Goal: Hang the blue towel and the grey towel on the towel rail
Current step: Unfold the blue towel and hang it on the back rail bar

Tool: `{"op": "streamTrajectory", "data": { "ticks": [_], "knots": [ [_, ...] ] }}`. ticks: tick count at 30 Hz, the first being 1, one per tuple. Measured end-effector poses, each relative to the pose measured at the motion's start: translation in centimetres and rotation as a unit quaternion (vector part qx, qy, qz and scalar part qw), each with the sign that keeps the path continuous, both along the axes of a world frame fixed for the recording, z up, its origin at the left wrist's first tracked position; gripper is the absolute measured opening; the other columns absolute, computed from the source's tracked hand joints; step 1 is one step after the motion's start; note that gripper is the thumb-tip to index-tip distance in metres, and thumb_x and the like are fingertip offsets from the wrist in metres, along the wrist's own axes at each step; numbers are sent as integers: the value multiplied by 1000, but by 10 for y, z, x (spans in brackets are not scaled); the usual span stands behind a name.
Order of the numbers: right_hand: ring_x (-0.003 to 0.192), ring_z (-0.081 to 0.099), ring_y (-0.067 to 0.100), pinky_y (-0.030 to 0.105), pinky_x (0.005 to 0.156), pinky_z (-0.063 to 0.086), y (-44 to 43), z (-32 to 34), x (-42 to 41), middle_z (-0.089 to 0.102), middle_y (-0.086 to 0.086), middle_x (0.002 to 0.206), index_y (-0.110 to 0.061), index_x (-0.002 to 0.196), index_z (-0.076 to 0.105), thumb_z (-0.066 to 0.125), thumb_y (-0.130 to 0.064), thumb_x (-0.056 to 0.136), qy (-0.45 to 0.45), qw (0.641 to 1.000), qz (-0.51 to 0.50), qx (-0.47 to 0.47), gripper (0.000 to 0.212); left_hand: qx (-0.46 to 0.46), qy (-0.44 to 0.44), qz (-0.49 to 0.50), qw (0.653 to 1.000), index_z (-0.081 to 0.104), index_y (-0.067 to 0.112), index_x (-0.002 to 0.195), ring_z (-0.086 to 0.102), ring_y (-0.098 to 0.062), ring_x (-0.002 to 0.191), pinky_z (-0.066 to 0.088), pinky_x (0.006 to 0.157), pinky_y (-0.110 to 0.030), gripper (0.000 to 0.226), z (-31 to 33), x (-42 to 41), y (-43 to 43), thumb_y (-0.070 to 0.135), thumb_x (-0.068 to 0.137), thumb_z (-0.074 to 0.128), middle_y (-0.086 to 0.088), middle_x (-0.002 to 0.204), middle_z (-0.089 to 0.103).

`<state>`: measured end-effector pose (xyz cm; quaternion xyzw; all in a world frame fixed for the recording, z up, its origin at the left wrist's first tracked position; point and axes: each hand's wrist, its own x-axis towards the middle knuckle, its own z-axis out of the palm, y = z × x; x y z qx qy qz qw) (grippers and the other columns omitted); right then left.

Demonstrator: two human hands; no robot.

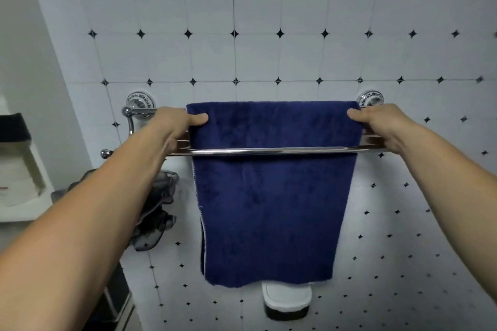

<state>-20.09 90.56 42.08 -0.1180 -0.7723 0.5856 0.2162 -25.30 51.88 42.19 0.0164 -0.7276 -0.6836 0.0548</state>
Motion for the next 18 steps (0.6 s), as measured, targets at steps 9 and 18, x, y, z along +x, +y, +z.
{"op": "streamTrajectory", "data": {
  "ticks": [9, 18],
  "knots": [
    [73, 63, 24, 30, 63, 43, 17, -2, 10, 76, 13, 83, 9, 91, 70, 72, -18, 87, -76, 985, 45, 149, 28, -175, 30, -50, 983, 72, 10, 79, 64, -17, 59, 44, 45, -16, 10, -5, 3, -15, 3, 76, 78, -1, 67, 72],
    [57, 57, 17, 32, 66, 42, 3, -1, 0, 64, -3, 56, -17, 58, 51, 73, -17, 84, -37, 995, 2, 89, 34, 118, 26, -52, 991, 69, 13, 84, 70, -12, 56, 52, 49, -22, 5, -4, -2, 2, 16, 81, 72, 0, 73, 75]
  ]
}}
